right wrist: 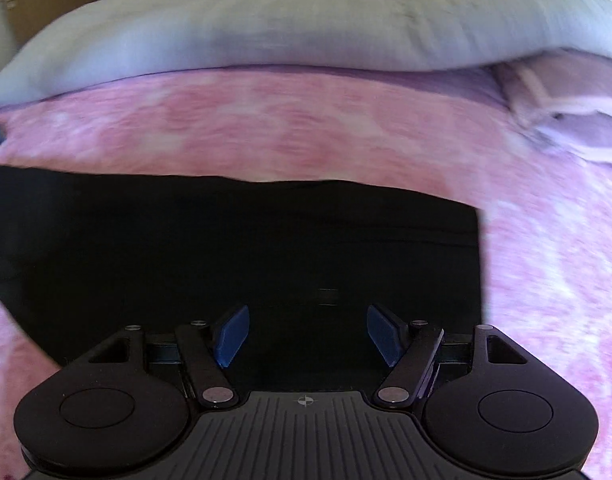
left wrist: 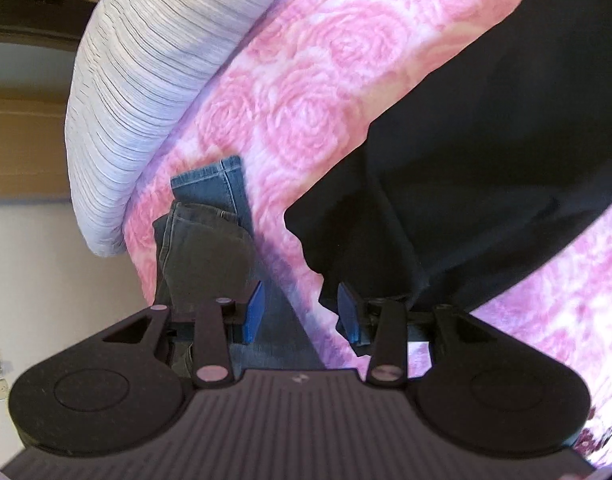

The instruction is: Fold clothes

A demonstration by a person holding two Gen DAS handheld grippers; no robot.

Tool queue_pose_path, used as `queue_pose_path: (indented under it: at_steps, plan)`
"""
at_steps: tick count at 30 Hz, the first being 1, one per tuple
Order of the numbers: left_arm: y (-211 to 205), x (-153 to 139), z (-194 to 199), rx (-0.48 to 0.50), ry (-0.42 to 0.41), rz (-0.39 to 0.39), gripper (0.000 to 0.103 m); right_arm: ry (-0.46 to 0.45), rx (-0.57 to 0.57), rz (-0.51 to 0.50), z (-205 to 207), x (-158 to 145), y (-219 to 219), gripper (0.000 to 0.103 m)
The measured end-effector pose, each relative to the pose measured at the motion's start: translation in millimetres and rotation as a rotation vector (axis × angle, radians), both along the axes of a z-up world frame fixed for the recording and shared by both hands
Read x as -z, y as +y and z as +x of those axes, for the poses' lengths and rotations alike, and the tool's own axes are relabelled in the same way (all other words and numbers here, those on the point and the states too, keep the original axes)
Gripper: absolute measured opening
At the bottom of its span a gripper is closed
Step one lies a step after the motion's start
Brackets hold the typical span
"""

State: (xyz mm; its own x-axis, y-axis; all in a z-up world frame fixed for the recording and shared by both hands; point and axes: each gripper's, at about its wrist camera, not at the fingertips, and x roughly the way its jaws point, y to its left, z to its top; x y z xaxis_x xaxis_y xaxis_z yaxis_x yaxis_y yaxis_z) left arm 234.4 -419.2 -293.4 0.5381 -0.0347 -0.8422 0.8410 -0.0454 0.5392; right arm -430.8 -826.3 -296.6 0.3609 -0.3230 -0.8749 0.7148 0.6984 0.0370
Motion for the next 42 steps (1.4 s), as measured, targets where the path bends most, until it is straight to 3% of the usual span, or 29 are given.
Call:
queue_pose_path:
  at_steps: [3, 5, 8, 10, 11, 12, 13, 17, 21, 22, 24, 27, 29, 32, 37, 40, 42]
  plan:
    - [19.8, 1.5, -11.2, 0.096, 0.099, -0.081, 0.044, -0.027, -0.037, 0.020, 29.5, 2.6, 26.5, 0.069]
    - [28.6, 18.5, -23.7, 0.189, 0.114, -0.070, 0.049, -0.045, -0.060, 0.032, 55.6, 4.8, 47.1, 0.069]
    - [39.6, 51.6, -33.9, 0.321, 0.129, -0.067, 0.049, -0.051, -0.071, 0.044, 94.9, 9.4, 78.5, 0.069]
    - [42.6, 72.5, -28.1, 0.351, 0.140, -0.092, 0.045, -0.043, -0.059, 0.033, 119.5, 11.4, 99.7, 0.069]
    - [42.9, 80.7, -20.9, 0.341, 0.155, -0.088, 0.021, -0.035, -0.048, 0.023, 133.8, 11.8, 113.4, 0.069]
    - [42.2, 85.3, -11.2, 0.318, 0.170, -0.076, 0.009, -0.029, -0.035, 0.014, 143.4, 12.8, 121.8, 0.069]
    - [42.2, 82.9, -1.9, 0.302, 0.174, -0.082, 0.005, -0.024, -0.013, 0.012, 154.0, 14.2, 132.1, 0.069]
    - [38.8, 37.4, 50.3, 0.199, 0.088, -0.218, 0.006, -0.020, -0.002, 0.066, 210.3, 22.0, 174.5, 0.069]
    - [22.7, 2.8, 108.1, 0.025, 0.044, -0.354, 0.021, -0.048, -0.124, 0.053, 265.9, 18.4, 208.3, 0.069]
    - [23.8, -1.6, 112.1, 0.032, 0.036, -0.368, 0.030, -0.053, -0.142, 0.053, 277.4, 18.6, 212.9, 0.069]
    - [30.3, -7.2, 113.1, 0.079, 0.019, -0.380, 0.034, -0.064, -0.178, 0.062, 296.9, 20.4, 221.1, 0.069]
    - [52.7, 4.6, 87.2, 0.277, 0.015, -0.322, 0.034, -0.071, -0.244, 0.068, 325.6, 27.4, 235.8, 0.069]
    - [74.2, 29.5, 55.2, 0.470, -0.008, -0.213, 0.037, -0.064, -0.297, 0.057, 343.8, 36.0, 247.6, 0.069]
    - [95.6, 68.0, 17.8, 0.657, -0.057, -0.080, 0.035, -0.060, -0.351, 0.051, 367.2, 51.6, 262.1, 0.069]
    - [116.2, 116.8, -19.0, 0.796, -0.078, 0.075, 0.035, -0.051, -0.414, 0.047, 389.8, 66.4, 275.3, 0.069]
    - [116.6, 140.7, -17.5, 0.790, -0.082, 0.157, 0.034, -0.039, -0.421, 0.046, 386.5, 69.0, 277.9, 0.069]
    - [113.7, 151.6, -14.3, 0.777, -0.093, 0.194, 0.026, -0.025, -0.408, 0.048, 382.3, 69.8, 278.5, 0.069]
